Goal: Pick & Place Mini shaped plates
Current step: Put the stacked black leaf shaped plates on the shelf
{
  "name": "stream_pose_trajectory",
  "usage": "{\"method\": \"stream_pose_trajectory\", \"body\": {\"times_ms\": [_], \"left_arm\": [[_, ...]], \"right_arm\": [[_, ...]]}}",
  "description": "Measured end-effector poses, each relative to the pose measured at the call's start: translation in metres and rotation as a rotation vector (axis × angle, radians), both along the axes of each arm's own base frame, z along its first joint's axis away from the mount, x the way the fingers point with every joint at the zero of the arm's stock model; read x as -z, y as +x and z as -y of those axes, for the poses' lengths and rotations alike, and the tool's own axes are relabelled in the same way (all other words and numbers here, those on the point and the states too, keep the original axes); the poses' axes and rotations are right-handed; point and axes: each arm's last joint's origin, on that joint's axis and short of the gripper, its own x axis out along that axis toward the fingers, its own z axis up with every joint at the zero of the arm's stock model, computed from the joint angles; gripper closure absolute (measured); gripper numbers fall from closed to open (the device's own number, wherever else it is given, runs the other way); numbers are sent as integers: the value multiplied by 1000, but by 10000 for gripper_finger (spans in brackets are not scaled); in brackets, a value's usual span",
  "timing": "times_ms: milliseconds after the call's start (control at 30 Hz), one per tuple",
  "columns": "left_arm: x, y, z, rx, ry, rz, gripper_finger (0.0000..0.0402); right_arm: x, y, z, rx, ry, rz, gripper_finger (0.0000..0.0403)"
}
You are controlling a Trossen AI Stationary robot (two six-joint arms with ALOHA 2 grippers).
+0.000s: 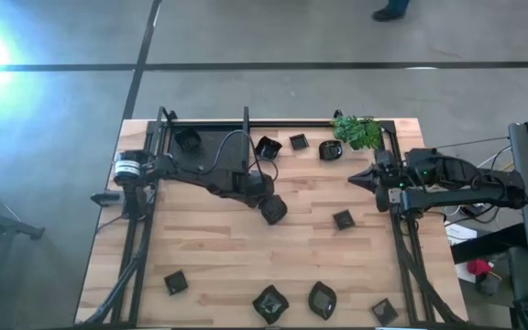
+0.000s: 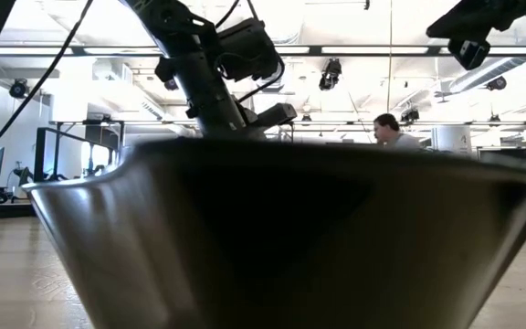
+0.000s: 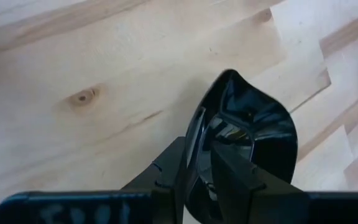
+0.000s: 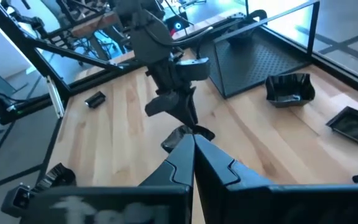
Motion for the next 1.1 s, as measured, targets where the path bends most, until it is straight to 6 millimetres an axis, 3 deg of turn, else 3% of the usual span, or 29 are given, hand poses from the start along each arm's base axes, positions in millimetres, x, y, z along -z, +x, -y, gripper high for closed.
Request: {"method": "stream_pose_trajectory", "body": {"times_ms": [1100], "left_arm": [[2, -2, -2, 61, 96, -27, 326]], "right_arm": [[0, 0, 0, 0, 0, -1, 394]]}}
